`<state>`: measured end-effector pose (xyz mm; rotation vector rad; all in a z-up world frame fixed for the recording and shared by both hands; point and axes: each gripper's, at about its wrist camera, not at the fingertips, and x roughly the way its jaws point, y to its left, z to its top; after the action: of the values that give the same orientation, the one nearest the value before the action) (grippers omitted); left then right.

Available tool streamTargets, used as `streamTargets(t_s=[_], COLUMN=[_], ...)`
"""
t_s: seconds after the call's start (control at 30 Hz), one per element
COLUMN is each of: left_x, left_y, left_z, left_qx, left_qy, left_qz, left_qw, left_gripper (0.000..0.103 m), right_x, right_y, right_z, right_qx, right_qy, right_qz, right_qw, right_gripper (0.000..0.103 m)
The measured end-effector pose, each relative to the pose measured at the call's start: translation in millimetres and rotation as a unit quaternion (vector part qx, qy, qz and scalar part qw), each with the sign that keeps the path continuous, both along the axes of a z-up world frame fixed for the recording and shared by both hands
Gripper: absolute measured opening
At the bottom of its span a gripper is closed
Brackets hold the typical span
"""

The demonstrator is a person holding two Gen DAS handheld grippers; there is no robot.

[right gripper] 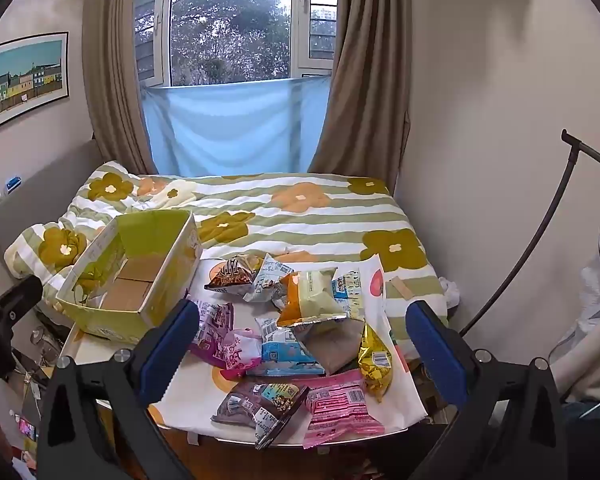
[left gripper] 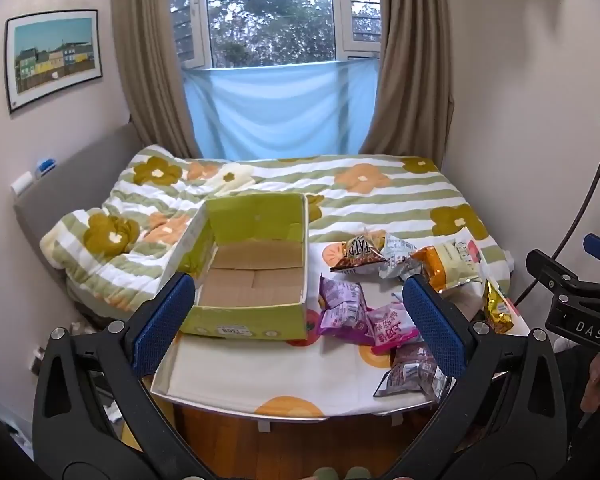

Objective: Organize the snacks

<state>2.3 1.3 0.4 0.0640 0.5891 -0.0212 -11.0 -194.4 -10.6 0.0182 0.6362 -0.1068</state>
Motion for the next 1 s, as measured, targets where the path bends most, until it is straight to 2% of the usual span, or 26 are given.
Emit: streamTargets(t_s=[0.03,0.23,1.0], left_x=[-2,2,-2], left_y=[-3,3,7], left_z=[3,-1,-6], left_qx=[0.008,-0.007,-0.01], left_qy=[-0.007,-0.003,-0.004], left_qz=[-0.002,-0.007,-0.012], left_qw=[0.9999,0.9999,0.9999], left_gripper=[0.103,0.103,0.103], right_x=[1,3,2], right_y=[1,4,13], right_z=[0,0,3], right_qx=[-0.007,-0.007,-0.005], right_qy=[0.012,0.013,0.011], right_qz=[0.0,-0.001,-0.002], right_qw=[1.0,1.0,1.0], right_gripper=[0.103,0.103,0.103])
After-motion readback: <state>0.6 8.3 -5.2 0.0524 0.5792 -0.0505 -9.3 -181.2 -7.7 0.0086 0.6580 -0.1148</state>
